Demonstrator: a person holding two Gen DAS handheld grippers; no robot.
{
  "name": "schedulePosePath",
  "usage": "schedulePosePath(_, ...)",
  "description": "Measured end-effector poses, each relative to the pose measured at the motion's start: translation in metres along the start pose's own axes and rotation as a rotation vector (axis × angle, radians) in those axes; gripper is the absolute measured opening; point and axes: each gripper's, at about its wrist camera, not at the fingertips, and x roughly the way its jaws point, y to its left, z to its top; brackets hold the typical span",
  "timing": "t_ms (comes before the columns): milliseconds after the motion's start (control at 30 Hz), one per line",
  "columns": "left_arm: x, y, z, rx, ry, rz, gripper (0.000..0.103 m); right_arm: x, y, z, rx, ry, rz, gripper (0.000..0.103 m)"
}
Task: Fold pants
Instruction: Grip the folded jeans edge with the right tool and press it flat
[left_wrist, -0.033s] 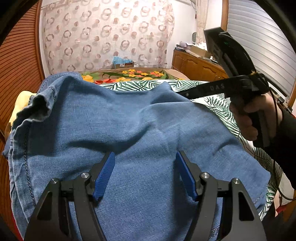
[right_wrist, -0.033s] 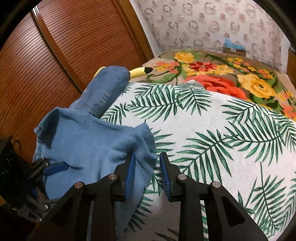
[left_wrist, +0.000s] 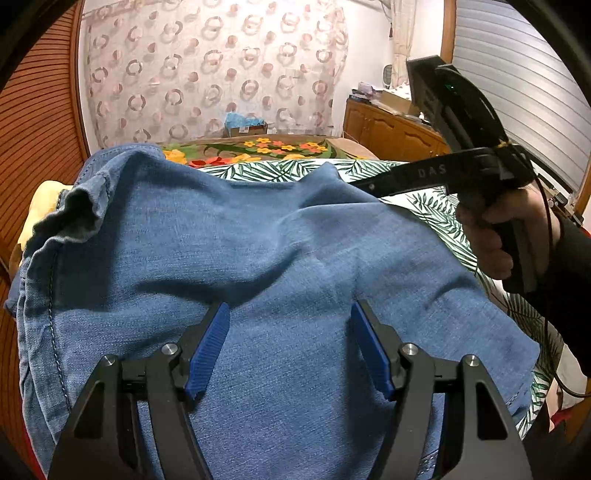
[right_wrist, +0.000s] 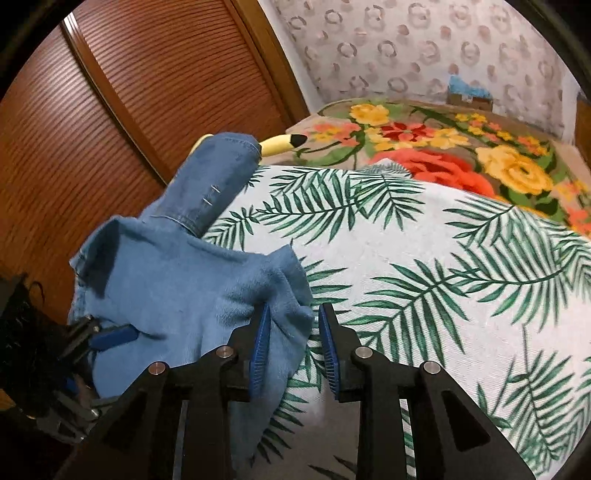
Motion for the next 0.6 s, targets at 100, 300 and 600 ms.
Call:
schedulePosePath(100,0.0,0.0,0.0,0.0,0.0,0.001,0.069,0.001,0.001,0.0,-0.006,0.005,0.039,0.005)
schedulePosePath(300,0.001,-0.001,0.0,0.0,-0.002,0.003,0.069,-0.028,0.002,0.007,-0.042,-0.066,-0.045,0.002)
schedulePosePath(600,0.002,0.004,0.002,-0.022,-0.013,-0.005,0.069,-0.036,0.016,0.029,-0.108,-0.139,-0.138,0.0)
